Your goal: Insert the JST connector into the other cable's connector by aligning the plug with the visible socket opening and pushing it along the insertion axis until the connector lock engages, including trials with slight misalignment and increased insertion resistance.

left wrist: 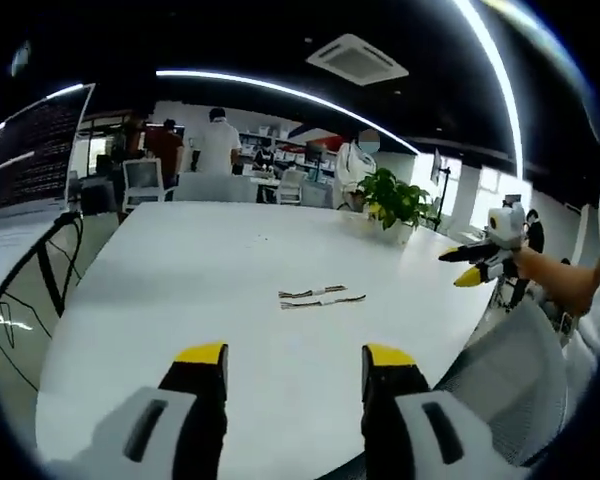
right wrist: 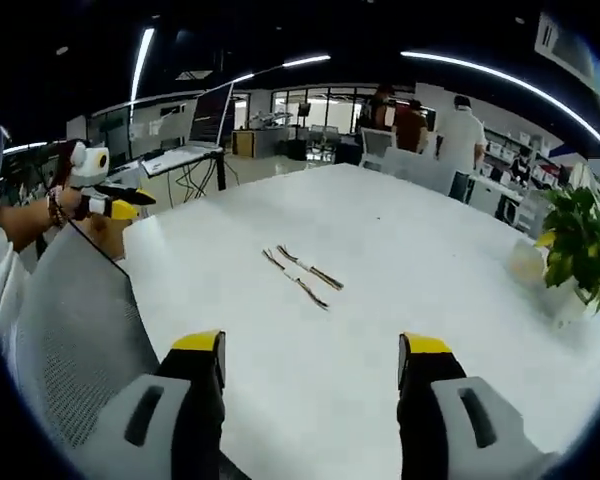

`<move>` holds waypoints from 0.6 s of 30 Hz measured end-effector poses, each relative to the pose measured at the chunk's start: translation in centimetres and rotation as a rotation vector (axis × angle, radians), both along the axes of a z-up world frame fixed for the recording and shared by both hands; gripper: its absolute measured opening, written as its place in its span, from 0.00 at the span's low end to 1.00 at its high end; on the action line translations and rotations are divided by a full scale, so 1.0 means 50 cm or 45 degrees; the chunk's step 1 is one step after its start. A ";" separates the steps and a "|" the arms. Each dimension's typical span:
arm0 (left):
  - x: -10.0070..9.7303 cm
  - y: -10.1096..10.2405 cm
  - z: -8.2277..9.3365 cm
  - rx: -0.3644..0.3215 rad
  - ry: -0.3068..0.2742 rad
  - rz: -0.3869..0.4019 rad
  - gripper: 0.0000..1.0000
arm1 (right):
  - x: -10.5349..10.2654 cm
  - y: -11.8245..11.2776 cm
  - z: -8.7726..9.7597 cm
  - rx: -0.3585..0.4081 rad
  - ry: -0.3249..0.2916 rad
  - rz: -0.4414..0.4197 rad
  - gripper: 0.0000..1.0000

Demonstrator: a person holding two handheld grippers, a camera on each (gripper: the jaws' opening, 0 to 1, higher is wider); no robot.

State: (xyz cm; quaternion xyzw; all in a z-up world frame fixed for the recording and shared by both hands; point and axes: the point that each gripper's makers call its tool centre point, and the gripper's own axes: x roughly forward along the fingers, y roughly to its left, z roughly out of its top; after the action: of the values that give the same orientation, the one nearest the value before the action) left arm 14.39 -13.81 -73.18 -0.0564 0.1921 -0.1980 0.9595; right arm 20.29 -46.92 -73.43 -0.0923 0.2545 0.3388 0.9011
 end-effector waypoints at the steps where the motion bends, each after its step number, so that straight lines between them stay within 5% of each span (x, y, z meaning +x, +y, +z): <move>1: -0.003 0.001 -0.003 -0.002 0.003 0.006 0.53 | -0.001 -0.001 -0.003 0.015 0.000 -0.030 0.75; 6: -0.023 0.004 -0.009 -0.011 -0.010 0.014 0.60 | -0.037 0.009 -0.040 0.012 0.048 -0.063 0.81; 8: -0.030 0.000 -0.009 -0.070 0.004 0.010 0.61 | -0.054 0.014 -0.058 0.018 0.089 -0.076 0.80; 10: -0.029 0.000 0.004 -0.218 -0.011 0.053 0.61 | -0.073 0.020 -0.077 0.021 0.139 -0.070 0.78; 13: -0.028 0.019 -0.007 -0.186 -0.026 0.097 0.69 | -0.094 0.023 -0.103 0.041 0.214 -0.072 0.78; 18: -0.038 0.003 -0.035 -0.181 0.059 0.047 0.72 | -0.099 0.014 -0.105 0.023 0.207 -0.091 0.77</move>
State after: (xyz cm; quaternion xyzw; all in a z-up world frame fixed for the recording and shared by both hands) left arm 12.51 -13.66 -74.94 -0.1324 0.1985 -0.1920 0.9520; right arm 15.35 -46.24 -78.70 -0.0474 0.3268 0.3151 0.8897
